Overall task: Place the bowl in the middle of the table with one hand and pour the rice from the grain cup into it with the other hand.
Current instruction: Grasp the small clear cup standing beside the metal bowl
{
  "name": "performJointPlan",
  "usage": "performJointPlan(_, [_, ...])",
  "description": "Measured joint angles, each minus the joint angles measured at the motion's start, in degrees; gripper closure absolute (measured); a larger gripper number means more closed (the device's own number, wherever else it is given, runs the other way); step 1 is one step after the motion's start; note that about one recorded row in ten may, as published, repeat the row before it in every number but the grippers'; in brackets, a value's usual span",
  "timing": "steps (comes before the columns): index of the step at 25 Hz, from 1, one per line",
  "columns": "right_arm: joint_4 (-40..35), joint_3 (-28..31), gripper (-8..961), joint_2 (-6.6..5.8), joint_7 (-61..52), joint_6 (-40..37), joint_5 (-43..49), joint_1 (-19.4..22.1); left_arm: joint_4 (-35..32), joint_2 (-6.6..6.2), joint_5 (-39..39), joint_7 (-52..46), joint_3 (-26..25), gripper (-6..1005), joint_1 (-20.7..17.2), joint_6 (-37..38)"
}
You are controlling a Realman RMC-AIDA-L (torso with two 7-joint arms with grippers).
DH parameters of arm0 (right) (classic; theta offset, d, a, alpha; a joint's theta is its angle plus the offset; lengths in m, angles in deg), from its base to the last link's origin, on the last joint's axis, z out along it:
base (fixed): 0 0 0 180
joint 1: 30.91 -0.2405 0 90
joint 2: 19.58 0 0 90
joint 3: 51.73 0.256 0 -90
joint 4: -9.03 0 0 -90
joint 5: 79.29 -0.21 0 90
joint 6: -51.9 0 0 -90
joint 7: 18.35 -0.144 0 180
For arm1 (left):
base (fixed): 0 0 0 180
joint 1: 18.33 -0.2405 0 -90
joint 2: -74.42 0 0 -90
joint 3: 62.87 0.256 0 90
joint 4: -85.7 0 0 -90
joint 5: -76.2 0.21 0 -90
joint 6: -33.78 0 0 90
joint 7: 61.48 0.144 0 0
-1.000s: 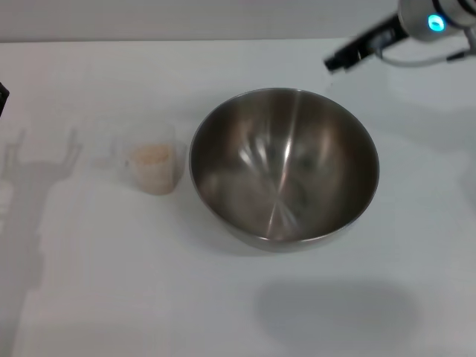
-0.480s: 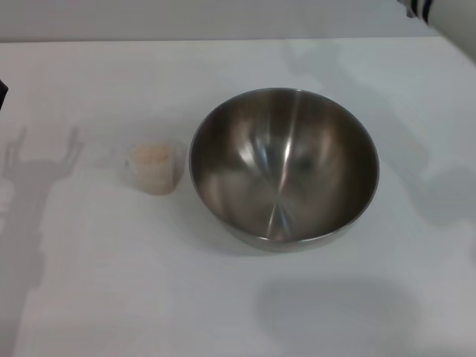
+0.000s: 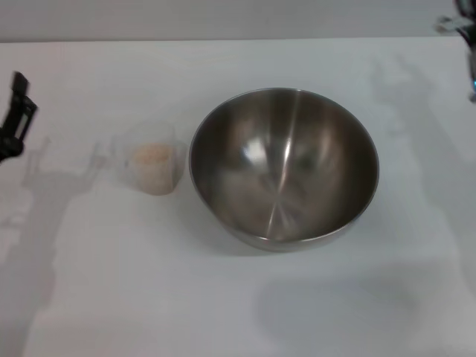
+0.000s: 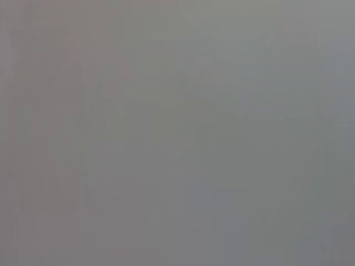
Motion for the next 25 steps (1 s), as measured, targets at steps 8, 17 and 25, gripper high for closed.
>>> performJointPlan(8, [17.72, 5.70, 550, -0.31, -4.49, -10.15, -0.65, -0.95, 0.00, 0.16, 0.00, -0.45, 8.30, 138, -1.73, -4.08])
performJointPlan(17, [19.97, 8.64, 552, -0.38, -4.32, -11.05, -0.59, -0.56, 1.06, 0.18, -0.04, 0.08, 10.64, 137, -0.68, -16.24])
performJointPlan(25, [20.39, 9.10, 550, -0.38, -4.50, -11.76, -0.59, -0.03, 1.32, 0.17, -0.12, 0.13, 10.38, 137, 1.36, -21.62])
